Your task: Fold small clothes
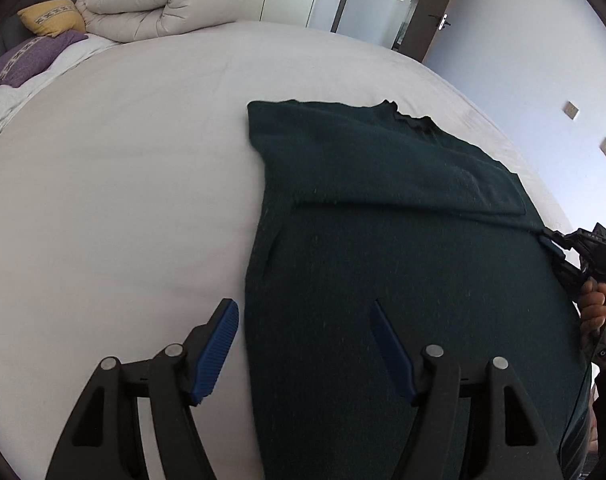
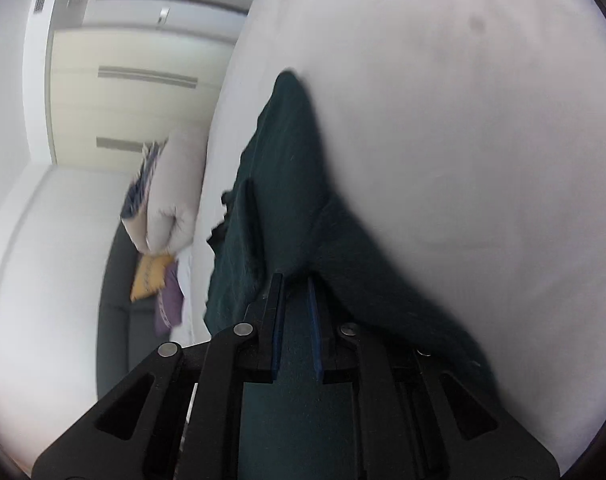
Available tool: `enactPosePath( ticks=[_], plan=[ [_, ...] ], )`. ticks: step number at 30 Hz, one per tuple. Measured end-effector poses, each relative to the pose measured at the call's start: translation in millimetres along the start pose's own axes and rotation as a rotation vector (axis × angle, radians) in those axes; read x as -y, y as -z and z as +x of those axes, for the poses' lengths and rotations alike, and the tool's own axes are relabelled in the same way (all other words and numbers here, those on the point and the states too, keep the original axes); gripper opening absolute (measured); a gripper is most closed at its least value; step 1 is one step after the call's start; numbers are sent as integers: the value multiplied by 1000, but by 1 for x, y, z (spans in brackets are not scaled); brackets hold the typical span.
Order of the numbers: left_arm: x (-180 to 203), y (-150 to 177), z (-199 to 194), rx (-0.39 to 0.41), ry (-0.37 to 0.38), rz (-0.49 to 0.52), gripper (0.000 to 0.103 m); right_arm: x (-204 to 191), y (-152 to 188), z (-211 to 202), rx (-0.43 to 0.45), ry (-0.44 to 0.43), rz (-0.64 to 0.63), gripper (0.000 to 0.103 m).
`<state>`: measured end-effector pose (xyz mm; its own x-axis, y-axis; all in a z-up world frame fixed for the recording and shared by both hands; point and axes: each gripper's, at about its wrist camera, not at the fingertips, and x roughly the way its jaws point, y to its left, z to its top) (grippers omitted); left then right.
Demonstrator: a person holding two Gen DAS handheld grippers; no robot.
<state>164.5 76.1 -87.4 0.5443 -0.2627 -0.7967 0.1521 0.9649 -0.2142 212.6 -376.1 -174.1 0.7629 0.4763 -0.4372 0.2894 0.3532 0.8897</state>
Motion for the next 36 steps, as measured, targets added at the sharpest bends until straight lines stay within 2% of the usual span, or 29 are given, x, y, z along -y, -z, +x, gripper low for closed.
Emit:
enactPosePath(
  ticks=[2, 3, 5, 6, 7, 9, 12, 14, 18, 22, 24, 28, 32, 34, 36],
  plan=[
    [-9, 16, -10, -22, 0, -30, 84, -2, 5, -30, 33, 49, -47, 13],
    [-14, 25, -16, -30, 1, -51, 84, -2, 10, -48, 42, 87, -81, 21],
    [-26, 41, -29, -46, 30, -116, 85, -3, 23, -86, 54, 126, -137, 45],
    [-32, 49, -37, -51, 60, -163, 87, -1, 32, -110, 73, 119, -158, 70],
    [-37, 58, -45, -56, 96, -200, 87, 0, 43, -133, 102, 111, -177, 79],
    [-38, 78, -58, -83, 151, -226, 88, 6, 63, -167, 110, 96, -199, 79],
    [-36, 104, -74, -121, 185, -235, 88, 29, 85, -220, 59, 78, -195, 79],
    [-35, 119, -82, -150, 217, -258, 88, 38, 103, -235, 29, 92, -203, 79],
    [-27, 146, -90, -199, 261, -245, 87, 47, 132, -245, -37, 90, -230, 79],
    [-31, 165, -88, -233, 301, -294, 86, 56, 148, -259, -59, 82, -223, 78],
    [-32, 168, -84, -243, 314, -316, 81, 58, 152, -264, -63, 64, -213, 77],
    [-39, 167, -78, -245, 359, -363, 80, 59, 156, -269, -73, 60, -213, 77],
    [-50, 169, -73, -251, 438, -424, 80, 61, 159, -273, -85, 49, -208, 77],
    [-54, 169, -69, -254, 481, -466, 76, 62, 160, -272, -87, 45, -202, 77],
    [-58, 171, -66, -264, 499, -493, 61, 63, 158, -271, -87, 46, -194, 77]
  ],
)
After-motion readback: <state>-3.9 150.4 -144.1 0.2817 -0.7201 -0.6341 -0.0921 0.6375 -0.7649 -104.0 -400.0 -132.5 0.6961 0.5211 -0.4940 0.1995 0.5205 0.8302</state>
